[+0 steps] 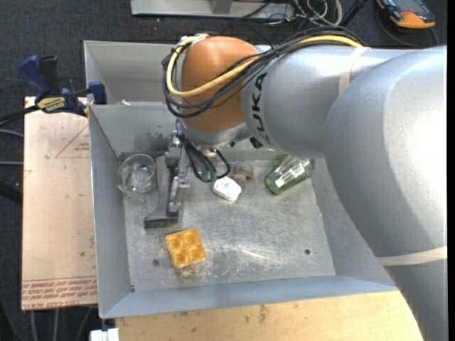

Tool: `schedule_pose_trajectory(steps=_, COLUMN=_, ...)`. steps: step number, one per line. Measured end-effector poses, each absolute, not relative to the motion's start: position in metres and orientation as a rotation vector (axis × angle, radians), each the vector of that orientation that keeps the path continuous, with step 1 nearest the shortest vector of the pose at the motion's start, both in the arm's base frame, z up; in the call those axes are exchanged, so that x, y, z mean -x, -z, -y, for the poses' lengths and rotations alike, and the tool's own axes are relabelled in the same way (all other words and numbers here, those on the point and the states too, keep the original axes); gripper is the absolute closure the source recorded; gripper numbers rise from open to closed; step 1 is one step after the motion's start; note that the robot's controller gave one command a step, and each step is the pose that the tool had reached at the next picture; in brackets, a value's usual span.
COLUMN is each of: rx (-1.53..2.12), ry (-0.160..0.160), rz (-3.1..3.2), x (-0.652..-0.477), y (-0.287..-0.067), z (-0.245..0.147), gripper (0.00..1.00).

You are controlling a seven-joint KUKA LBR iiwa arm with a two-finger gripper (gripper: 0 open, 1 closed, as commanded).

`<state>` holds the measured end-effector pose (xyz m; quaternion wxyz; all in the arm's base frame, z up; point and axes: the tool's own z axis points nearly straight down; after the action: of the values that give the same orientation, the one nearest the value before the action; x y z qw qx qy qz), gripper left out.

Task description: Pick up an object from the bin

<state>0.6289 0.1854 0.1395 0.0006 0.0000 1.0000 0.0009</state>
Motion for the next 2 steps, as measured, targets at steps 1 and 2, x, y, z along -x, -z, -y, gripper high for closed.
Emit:
schedule_pose_trajectory(steps=1, rx=0.233, ry=-0.003, rz=-3.119, x=-0.610, y=-0.124, z=-0.201, gripper=0.00)
schedule_pose_trajectory(steps=2, rx=0.576, ry=-0.005, rz=-3.088, x=-0.577, y=-0.098, z=-0.212, gripper=0.00)
